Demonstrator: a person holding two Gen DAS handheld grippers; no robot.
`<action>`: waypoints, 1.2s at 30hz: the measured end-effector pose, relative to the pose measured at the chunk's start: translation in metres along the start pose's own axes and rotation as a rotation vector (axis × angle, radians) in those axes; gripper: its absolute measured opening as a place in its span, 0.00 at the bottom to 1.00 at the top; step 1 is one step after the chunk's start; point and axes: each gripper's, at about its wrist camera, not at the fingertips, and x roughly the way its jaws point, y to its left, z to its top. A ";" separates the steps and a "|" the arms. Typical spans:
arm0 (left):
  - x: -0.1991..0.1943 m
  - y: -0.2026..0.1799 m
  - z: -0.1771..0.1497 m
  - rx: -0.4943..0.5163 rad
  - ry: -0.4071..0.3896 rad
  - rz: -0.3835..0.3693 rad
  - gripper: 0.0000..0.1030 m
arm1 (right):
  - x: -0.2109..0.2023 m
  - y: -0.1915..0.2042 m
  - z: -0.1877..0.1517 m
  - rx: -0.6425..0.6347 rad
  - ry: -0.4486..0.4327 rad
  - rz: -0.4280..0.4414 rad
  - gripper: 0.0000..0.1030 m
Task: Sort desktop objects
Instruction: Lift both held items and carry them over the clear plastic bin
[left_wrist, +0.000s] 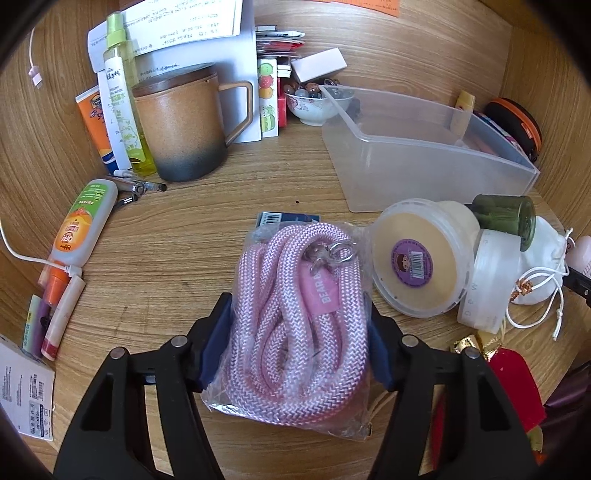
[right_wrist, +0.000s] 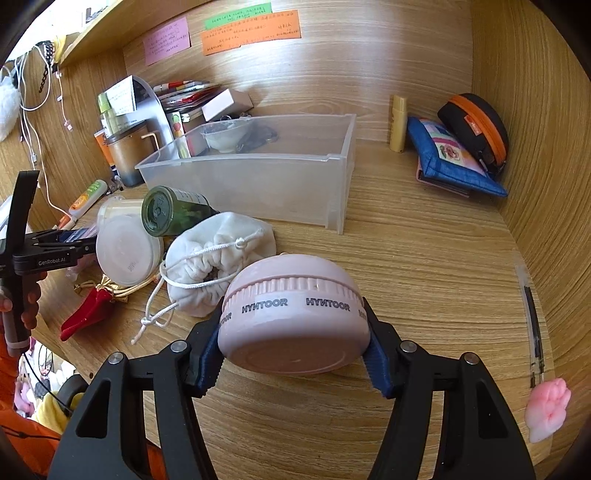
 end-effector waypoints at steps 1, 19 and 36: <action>-0.001 0.001 0.000 -0.007 -0.001 0.002 0.61 | -0.001 0.001 0.001 -0.004 -0.004 -0.001 0.58; -0.038 0.006 0.004 -0.040 -0.096 -0.031 0.58 | -0.020 0.004 0.014 -0.026 -0.054 0.012 0.58; -0.071 -0.011 0.041 -0.017 -0.211 -0.036 0.58 | -0.033 0.008 0.055 -0.099 -0.095 0.021 0.58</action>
